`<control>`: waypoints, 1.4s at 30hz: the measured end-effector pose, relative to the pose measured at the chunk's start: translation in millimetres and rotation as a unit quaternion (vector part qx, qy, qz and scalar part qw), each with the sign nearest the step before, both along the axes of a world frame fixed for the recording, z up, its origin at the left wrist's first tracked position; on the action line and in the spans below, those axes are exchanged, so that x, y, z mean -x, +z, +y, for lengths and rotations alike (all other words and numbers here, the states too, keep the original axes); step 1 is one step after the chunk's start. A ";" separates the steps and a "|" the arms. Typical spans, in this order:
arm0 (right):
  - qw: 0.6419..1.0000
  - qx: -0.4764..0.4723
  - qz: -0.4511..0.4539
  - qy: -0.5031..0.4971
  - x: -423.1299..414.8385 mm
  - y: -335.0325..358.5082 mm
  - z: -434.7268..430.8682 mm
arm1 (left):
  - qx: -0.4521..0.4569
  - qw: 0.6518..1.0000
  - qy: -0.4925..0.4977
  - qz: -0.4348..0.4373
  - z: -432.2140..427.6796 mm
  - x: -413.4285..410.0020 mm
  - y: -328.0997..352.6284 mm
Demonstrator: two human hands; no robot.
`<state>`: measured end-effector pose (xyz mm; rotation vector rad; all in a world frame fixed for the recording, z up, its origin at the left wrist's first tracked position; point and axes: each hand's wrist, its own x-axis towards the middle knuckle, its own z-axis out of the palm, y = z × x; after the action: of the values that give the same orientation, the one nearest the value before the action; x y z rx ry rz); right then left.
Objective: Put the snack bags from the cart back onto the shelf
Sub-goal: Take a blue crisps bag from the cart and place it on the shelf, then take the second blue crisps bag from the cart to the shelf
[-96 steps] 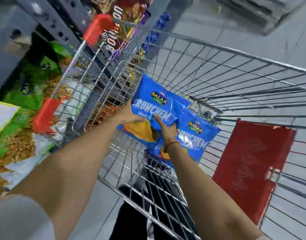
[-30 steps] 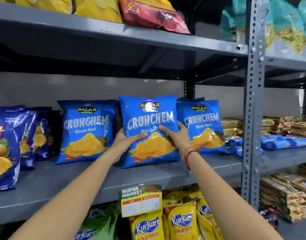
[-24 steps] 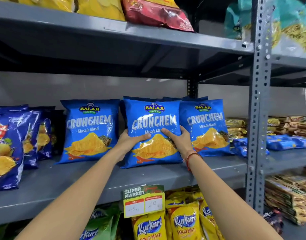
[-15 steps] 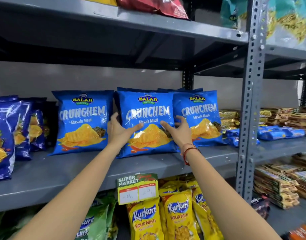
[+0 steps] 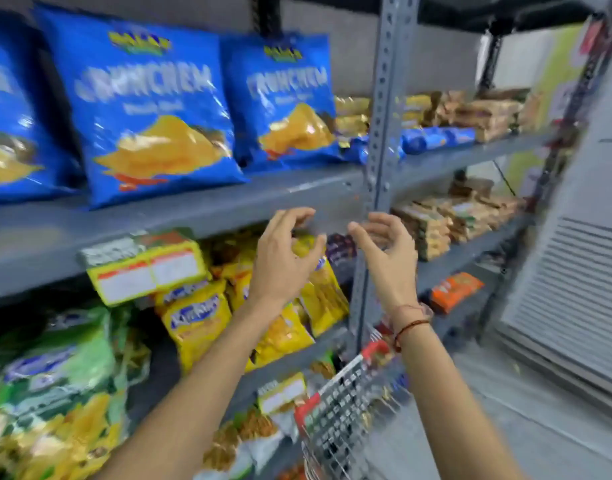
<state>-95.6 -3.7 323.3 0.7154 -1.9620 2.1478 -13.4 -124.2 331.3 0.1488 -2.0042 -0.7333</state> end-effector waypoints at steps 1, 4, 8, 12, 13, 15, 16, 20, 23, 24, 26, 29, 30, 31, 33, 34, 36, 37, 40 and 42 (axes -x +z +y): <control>0.999 -0.015 -0.024 -0.020 5.1 -23.6 16.2 | -0.015 0.999 -0.021 -0.029 12.1 10.3 -23.3; 0.989 -0.058 -0.115 -0.074 16.2 -101.6 65.1 | -0.063 0.985 -0.078 -0.138 49.9 35.4 -95.5; 0.947 -0.134 -0.250 -0.150 18.0 -220.2 135.8 | -0.119 0.930 -0.137 -0.320 99.7 55.3 -197.5; 0.872 -0.205 -0.399 -0.196 -2.3 -330.8 205.4 | -0.131 0.859 -0.182 -0.461 141.5 60.7 -297.0; 0.850 -0.222 -0.431 -0.208 -10.2 -355.8 221.2 | -0.136 0.837 -0.188 -0.496 150.3 60.6 -320.0; 0.806 -0.256 -0.486 -0.223 -28.3 -400.5 248.4 | -0.136 0.787 -0.198 -0.568 166.0 60.3 -364.6; 0.784 -0.270 -0.510 -0.228 -37.2 -419.8 259.5 | -0.125 0.764 -0.203 -0.600 172.3 60.7 -385.3; 0.713 -0.323 -0.569 -0.252 -65.8 -479.6 287.1 | -0.089 0.674 -0.232 -0.696 195.8 65.1 -451.5; 0.701 -0.258 -0.610 -0.264 -73.8 -513.8 292.7 | -0.118 0.632 -0.228 -0.731 212.1 74.3 -488.2; 0.698 -0.213 -0.629 -0.266 -73.6 -522.7 292.7 | -0.133 0.623 -0.226 -0.737 216.7 77.1 -499.5; 0.716 -0.129 -0.638 -0.252 -71.5 -541.2 292.9 | -0.150 0.605 -0.227 -0.749 223.6 81.4 -520.7; 0.733 -0.065 -0.636 -0.233 -68.2 -560.6 294.2 | -0.141 0.579 -0.210 -0.775 228.0 77.9 -546.9; 0.732 -0.054 -0.636 -0.238 -67.2 -563.1 295.2 | -0.143 0.566 -0.205 -0.785 228.4 75.2 -553.4; 0.732 -0.049 -0.635 -0.242 -66.1 -565.7 296.2 | -0.151 0.553 -0.211 -0.792 228.6 72.5 -558.1; 0.732 -0.056 -0.633 -0.244 -62.3 -565.3 297.3 | -0.181 0.540 -0.232 -0.789 229.0 69.6 -563.9; 0.732 -0.062 -0.632 -0.246 -60.4 -563.2 296.8 | -0.202 0.544 -0.243 -0.777 229.7 69.3 -564.0; 0.732 -0.072 -0.624 -0.262 -56.8 -556.1 293.3 | -0.252 0.545 -0.258 -0.757 231.6 70.5 -557.1; 0.735 -0.076 -0.618 -0.268 -55.0 -551.3 290.6 | -0.273 0.540 -0.260 -0.752 232.0 71.4 -551.4; 0.760 -0.082 -0.591 -0.259 -47.8 -530.3 283.9 | -0.304 0.553 -0.245 -0.736 226.3 75.6 -524.1; 0.777 -0.079 -0.572 -0.250 -42.5 -510.1 279.1 | -0.301 0.571 -0.235 -0.727 217.5 78.1 -500.9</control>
<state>-53.0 275.3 -186.8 -1.3342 -2.3306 2.1772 -91.5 93.3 -169.6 0.8960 -3.2509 -2.1332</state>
